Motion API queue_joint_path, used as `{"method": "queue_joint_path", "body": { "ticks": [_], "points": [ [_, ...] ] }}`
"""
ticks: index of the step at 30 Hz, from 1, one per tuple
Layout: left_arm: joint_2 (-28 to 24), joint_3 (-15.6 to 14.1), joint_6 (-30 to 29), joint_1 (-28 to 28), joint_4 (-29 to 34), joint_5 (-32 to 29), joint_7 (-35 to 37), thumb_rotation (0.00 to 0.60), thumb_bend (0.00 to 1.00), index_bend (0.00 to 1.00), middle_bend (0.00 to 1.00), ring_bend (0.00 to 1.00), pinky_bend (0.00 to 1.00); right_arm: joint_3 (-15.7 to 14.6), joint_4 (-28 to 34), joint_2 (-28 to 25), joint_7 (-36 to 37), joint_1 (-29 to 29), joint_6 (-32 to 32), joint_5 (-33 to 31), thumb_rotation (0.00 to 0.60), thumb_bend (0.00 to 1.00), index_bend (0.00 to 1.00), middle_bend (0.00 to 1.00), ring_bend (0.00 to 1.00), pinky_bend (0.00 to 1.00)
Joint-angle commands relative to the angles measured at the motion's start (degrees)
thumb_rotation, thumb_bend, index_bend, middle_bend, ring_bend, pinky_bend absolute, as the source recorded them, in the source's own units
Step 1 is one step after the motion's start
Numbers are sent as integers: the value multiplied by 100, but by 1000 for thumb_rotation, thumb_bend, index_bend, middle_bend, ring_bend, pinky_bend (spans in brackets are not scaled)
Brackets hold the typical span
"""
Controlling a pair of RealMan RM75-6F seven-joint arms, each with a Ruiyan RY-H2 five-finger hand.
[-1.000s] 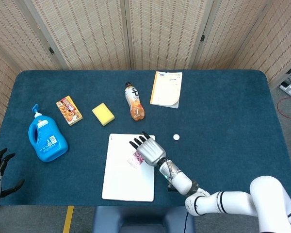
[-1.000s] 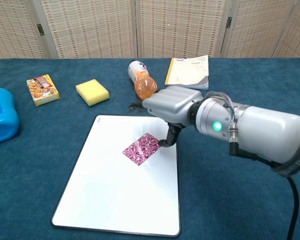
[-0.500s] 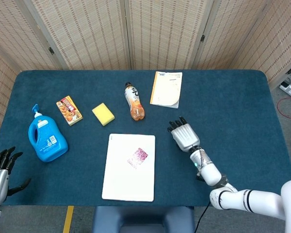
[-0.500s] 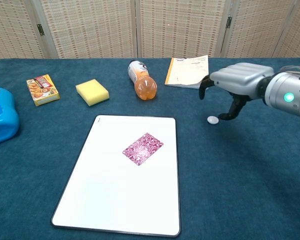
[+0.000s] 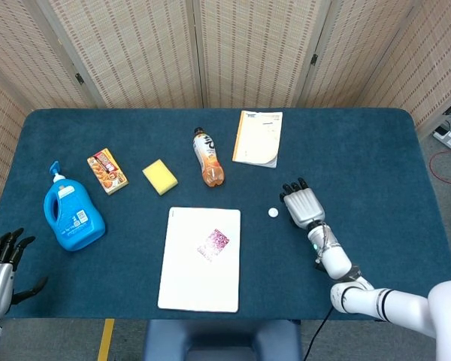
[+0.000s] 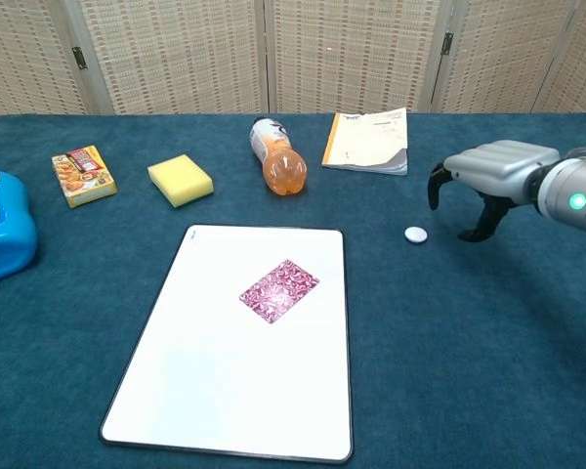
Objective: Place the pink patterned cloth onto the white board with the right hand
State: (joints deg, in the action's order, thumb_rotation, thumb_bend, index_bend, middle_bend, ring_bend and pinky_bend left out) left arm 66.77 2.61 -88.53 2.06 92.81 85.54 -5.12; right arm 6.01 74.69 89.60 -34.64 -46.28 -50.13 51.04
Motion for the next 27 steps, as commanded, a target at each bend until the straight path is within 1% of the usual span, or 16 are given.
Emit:
{"method": "queue_joint_path", "body": {
  "ticks": [1,9,27],
  "points": [
    [-9,3,0,-5,-11,-14,11,600,258,212,104,99,0,-6,-173,168,24,-65,101,31,600,331,339,193,152,77],
    [10,-4,29,-20,-90,-67,69,600,258,212,104,99,0,50,-481,475,-120,-212,194,-63,600,330,372,205,155,77],
    [57,-9,88,-25,-241,-125,179,600,259,212,104,99,0,129,-788,753,-359,-397,308,-319,600,331,413,234,166,77]
  ]
}}
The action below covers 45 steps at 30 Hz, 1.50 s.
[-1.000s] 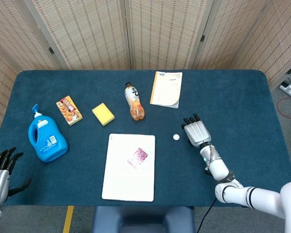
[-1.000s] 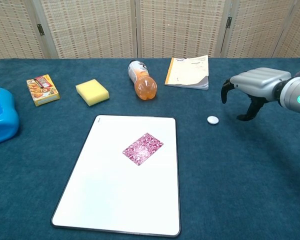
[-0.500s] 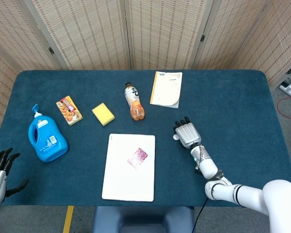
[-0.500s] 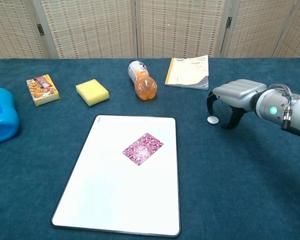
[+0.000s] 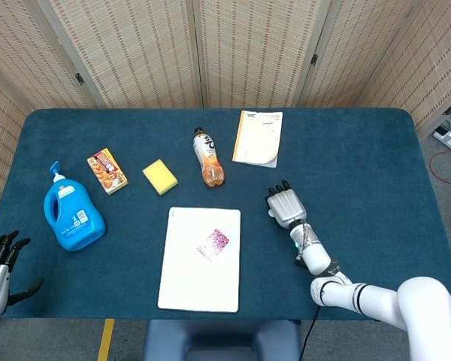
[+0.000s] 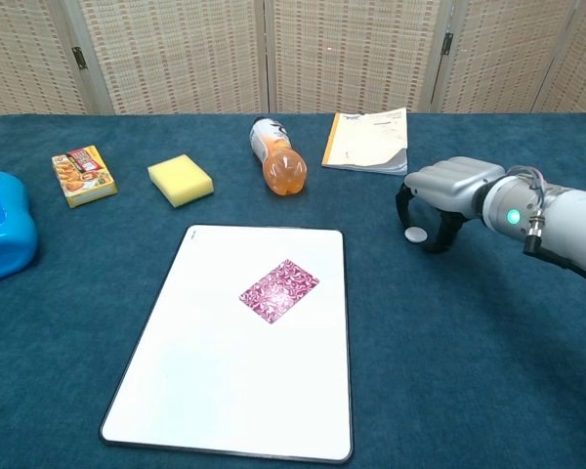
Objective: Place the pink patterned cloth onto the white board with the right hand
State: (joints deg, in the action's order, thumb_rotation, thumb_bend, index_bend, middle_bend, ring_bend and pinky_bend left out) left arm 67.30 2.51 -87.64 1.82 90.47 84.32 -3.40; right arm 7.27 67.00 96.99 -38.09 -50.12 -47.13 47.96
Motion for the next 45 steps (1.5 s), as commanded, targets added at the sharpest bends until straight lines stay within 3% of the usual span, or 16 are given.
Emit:
{"method": "queue_joint_path", "body": {
  "ticks": [1,18,29,35,45],
  "points": [
    [4,4,-3,-3,-15,-6,12,600,258,212,104,99,0,7,-32,25,-23,-21,12,-24,600,331,415,235,166,77],
    [49,10,75,24,-114,-42,83,600,258,212,104,99,0,57,-26,33,-41,-82,31,-126,600,331,455,251,174,77],
    [22,28,34,47,-48,14,24,600,258,212,104,99,0,33,1467,-445,-180,-163,-273,310,600,331,473,254,179,77],
    [-1,18,0,36,6,42,-20,600,259,212,104,99,0,40,1767,-245,-399,-404,-237,315,600,331,473,253,179,77],
    [-42,11,-25,2,21,18,7,600,259,212,104,99,0,70,1683,260,-917,-881,-233,41,600,330,473,243,175,77]
  ]
}}
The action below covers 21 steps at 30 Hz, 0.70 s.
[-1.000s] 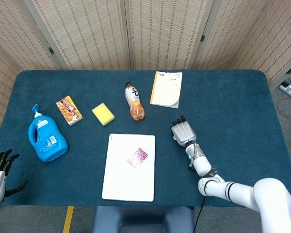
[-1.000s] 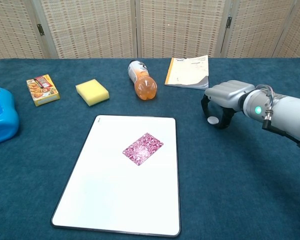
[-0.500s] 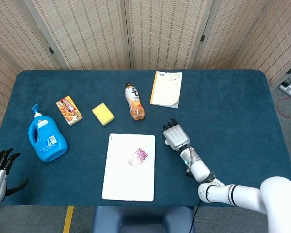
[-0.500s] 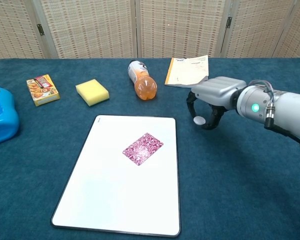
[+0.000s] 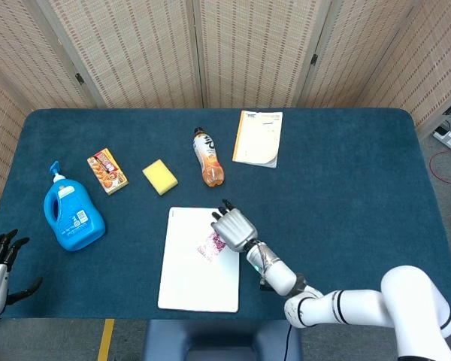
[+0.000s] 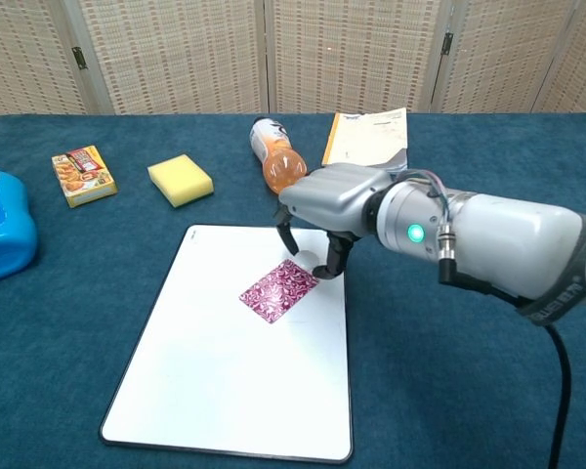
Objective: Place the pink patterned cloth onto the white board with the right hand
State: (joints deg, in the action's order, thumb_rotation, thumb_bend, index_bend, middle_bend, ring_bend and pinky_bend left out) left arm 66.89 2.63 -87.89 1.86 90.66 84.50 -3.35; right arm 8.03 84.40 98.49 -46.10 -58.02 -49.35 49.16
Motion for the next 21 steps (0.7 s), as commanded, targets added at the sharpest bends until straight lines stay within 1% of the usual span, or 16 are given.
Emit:
{"method": "queue_joint_path", "body": {
  "ticks": [1,4,6,9,11,13,15,17,21],
  "points": [
    [1,-2,-2,-3,1,1,4,600,258,212,104,99,0,-14,-70,141,-157,-121,-12,-109,600,330,473,240,172,77],
    [2,-9,-1,-7,-8,5,7,600,258,212,104,99,0,-30,-117,229,-236,-201,-21,-185,600,331,463,234,163,77],
    [-1,-5,-3,-11,-17,-6,19,600,258,212,104,99,0,-47,-164,277,-240,-236,-22,-188,600,330,412,225,150,77],
    [-3,2,-15,-21,-33,-19,42,600,258,212,104,99,0,-59,-179,295,-129,-246,12,-154,600,331,229,199,132,73],
    [-3,0,-11,-21,-45,-18,52,600,258,212,104,99,0,-57,-151,265,-24,-226,-2,-82,600,331,129,190,129,73],
    [-8,2,7,-14,-51,-25,57,600,258,212,104,99,0,-59,-81,188,114,-177,-51,31,600,330,64,187,129,72],
    [-10,15,5,-9,-45,-31,77,600,258,212,104,99,0,-70,53,57,251,-91,-151,154,600,330,43,185,129,72],
    [-23,32,-4,-4,-53,-32,93,600,258,212,104,99,0,-114,288,-213,408,76,-359,334,600,330,43,185,129,72],
    [-36,67,21,27,-59,-55,96,600,258,212,104,99,0,-270,884,-968,684,547,-921,655,600,331,43,185,131,72]
  ]
}}
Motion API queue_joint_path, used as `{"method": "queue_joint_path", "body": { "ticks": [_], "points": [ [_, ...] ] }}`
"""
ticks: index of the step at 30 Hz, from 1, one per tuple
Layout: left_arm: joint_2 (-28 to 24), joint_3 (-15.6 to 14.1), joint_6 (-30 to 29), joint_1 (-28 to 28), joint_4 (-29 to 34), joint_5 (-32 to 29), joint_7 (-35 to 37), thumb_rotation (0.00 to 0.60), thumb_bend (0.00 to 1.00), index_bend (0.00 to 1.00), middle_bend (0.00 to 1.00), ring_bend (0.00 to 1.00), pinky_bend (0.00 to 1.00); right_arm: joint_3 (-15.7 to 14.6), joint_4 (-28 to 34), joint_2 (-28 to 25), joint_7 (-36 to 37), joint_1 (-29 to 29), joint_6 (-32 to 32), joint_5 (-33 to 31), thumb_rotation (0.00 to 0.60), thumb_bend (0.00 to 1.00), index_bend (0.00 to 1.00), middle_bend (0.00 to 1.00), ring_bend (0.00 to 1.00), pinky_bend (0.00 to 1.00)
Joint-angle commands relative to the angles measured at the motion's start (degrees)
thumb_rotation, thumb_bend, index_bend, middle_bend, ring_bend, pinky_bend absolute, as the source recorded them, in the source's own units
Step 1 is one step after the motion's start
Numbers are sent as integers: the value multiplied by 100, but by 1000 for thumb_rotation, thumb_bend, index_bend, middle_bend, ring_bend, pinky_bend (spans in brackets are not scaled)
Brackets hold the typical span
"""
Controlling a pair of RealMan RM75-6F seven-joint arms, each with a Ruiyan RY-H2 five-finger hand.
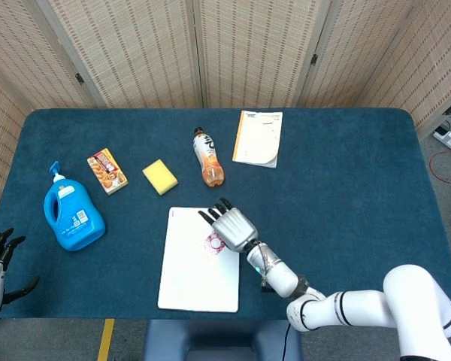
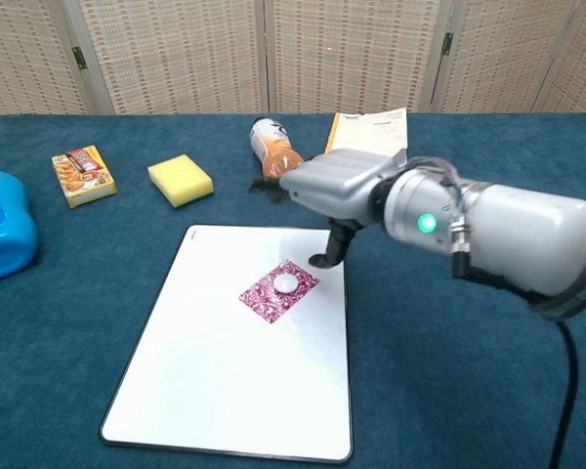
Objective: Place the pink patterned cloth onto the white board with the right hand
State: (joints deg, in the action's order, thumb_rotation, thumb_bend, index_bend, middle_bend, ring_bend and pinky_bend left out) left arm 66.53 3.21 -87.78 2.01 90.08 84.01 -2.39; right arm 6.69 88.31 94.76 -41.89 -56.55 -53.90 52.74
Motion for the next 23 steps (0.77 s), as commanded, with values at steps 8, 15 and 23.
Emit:
{"method": "queue_joint_path", "body": {
  "ticks": [8,15,23],
  "points": [
    [137,60,95,134,37,18,-140,600,258,210,104,99,0,-697,1519,-2195,825,1668,-1908,1112,600,331,63,183,143,72],
    [177,143,140,259,232,35,-301,600,258,204,104,98,0,-1277,1451,-2847,1911,2910,-2977,1915,600,331,64,153,132,67],
    [261,159,102,315,376,78,-536,600,258,202,104,99,0,-1632,1238,-3144,2646,4105,-4096,2670,600,330,64,143,119,37]
  ]
}}
